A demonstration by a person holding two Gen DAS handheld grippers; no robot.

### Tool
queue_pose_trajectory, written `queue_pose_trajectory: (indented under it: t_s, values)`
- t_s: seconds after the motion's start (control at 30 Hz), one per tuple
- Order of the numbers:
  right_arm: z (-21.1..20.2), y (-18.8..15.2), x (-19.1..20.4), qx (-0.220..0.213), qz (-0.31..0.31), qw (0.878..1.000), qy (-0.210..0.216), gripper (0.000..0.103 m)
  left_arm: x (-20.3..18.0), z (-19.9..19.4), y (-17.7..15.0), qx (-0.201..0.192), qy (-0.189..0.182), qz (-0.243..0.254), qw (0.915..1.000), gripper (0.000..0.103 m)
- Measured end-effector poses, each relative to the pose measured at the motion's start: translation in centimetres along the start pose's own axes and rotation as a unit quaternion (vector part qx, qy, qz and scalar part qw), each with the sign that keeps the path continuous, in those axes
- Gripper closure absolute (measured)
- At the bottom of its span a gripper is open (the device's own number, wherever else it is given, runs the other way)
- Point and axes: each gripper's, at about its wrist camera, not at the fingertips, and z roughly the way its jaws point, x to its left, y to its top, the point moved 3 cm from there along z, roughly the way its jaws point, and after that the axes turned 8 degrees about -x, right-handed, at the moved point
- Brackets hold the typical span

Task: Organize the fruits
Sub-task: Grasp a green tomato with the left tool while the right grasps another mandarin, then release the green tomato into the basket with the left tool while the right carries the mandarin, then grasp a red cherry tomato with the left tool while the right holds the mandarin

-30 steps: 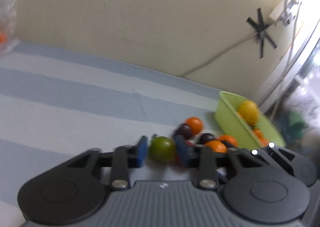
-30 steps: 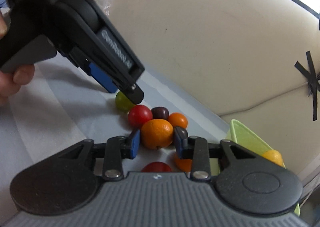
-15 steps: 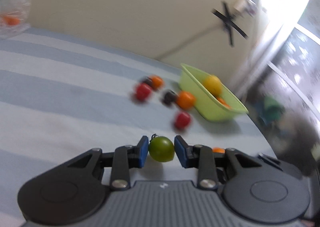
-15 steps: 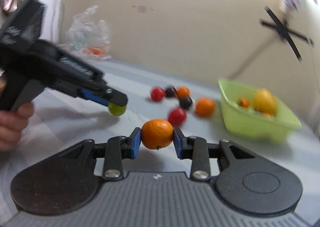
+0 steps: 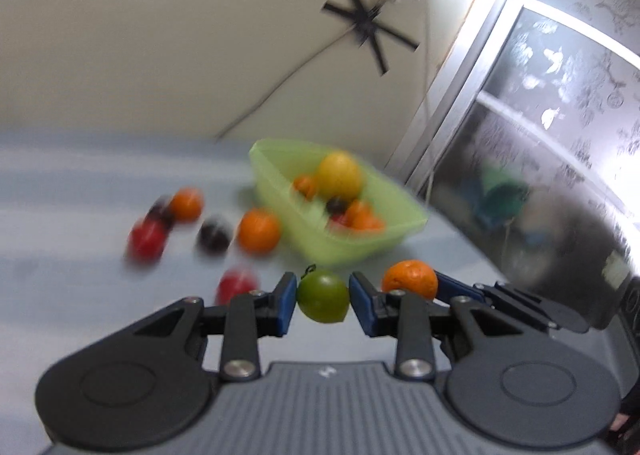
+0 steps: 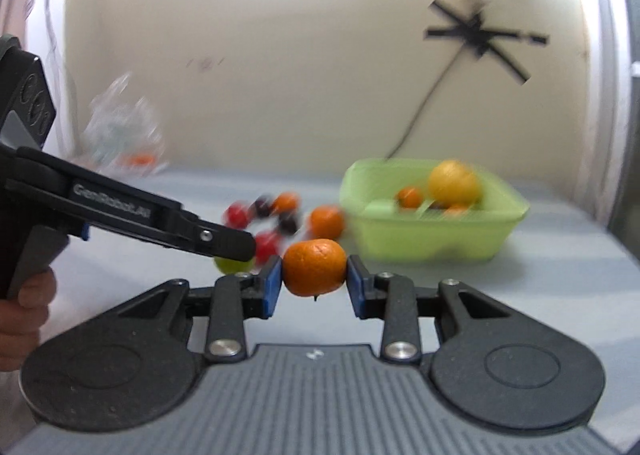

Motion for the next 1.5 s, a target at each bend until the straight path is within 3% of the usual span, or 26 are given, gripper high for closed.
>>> queue_pose_trajectory:
  t_s: [0.17, 0.37, 0.5, 0.6, 0.7, 0.83, 0.97, 1.0, 1.1, 1.17, 1.27, 1.33, 1.43, 1.5]
  values:
    - [2.6, 2.3, -4.2, -0.046, 0.01, 0.997, -0.056, 0.066, -1.2, 5.3, 3.9, -0.009, -0.023, 0.003, 0.9997, 0.073]
    - [6.8, 2.2, -7.4, -0.027, 0.016, 0.995, -0.094, 0.066, -0.9, 11.2, 4.6, 0.018, 0.002, -0.001, 0.9998, 0.073]
    - [8.2, 1.7, -7.9, -0.014, 0.017, 0.995, -0.096, 0.064, -0.1, 12.6, 3.9, 0.034, 0.016, -0.011, 0.9992, 0.068]
    - [8.5, 1.6, -7.7, -0.015, 0.014, 0.996, -0.09, 0.059, 0.0, 11.5, 4.4, 0.027, 0.018, -0.011, 0.9994, 0.064]
    - [7.3, 2.6, -7.2, -0.044, 0.014, 0.995, -0.087, 0.059, 0.9, 7.2, 6.4, -0.027, 0.017, -0.022, 0.9993, 0.064]
    - [4.4, 4.2, -6.6, -0.082, 0.041, 0.994, -0.057, 0.059, 2.8, 0.2, 5.9, -0.083, 0.095, -0.013, 0.9919, 0.06]
    - [4.1, 3.9, -4.3, -0.057, 0.009, 0.998, -0.008, 0.066, 2.4, -1.9, 1.4, -0.054, 0.135, 0.017, 0.9893, 0.057]
    - [4.5, 3.7, -3.6, -0.043, -0.008, 0.999, 0.005, 0.072, 2.1, -1.8, 0.1, -0.042, 0.139, 0.028, 0.989, 0.054]
    - [6.0, 3.3, -2.2, 0.009, -0.058, 0.997, 0.052, 0.072, 1.0, -0.3, -2.4, -0.01, 0.138, 0.057, 0.9887, 0.047]
    - [7.3, 3.9, -1.3, 0.035, -0.111, 0.99, 0.08, 0.072, 0.5, 0.8, -3.2, -0.006, 0.147, 0.078, 0.986, 0.047]
    - [9.7, 5.3, -0.1, 0.093, -0.188, 0.969, 0.128, 0.071, 0.1, 2.1, -3.6, -0.005, 0.161, 0.106, 0.9811, 0.047]
    - [11.3, 6.0, 1.1, 0.137, -0.242, 0.945, 0.17, 0.071, 0.2, 2.8, -3.9, -0.004, 0.166, 0.12, 0.9788, 0.047]
    - [13.9, 6.2, 2.7, 0.2, -0.325, 0.897, 0.223, 0.071, 0.3, 3.5, -4.2, -0.001, 0.173, 0.129, 0.9765, 0.049]
    - [15.1, 5.8, 3.5, 0.235, -0.364, 0.871, 0.23, 0.07, 0.5, 3.5, -4.0, 0.0, 0.166, 0.122, 0.9785, 0.05]
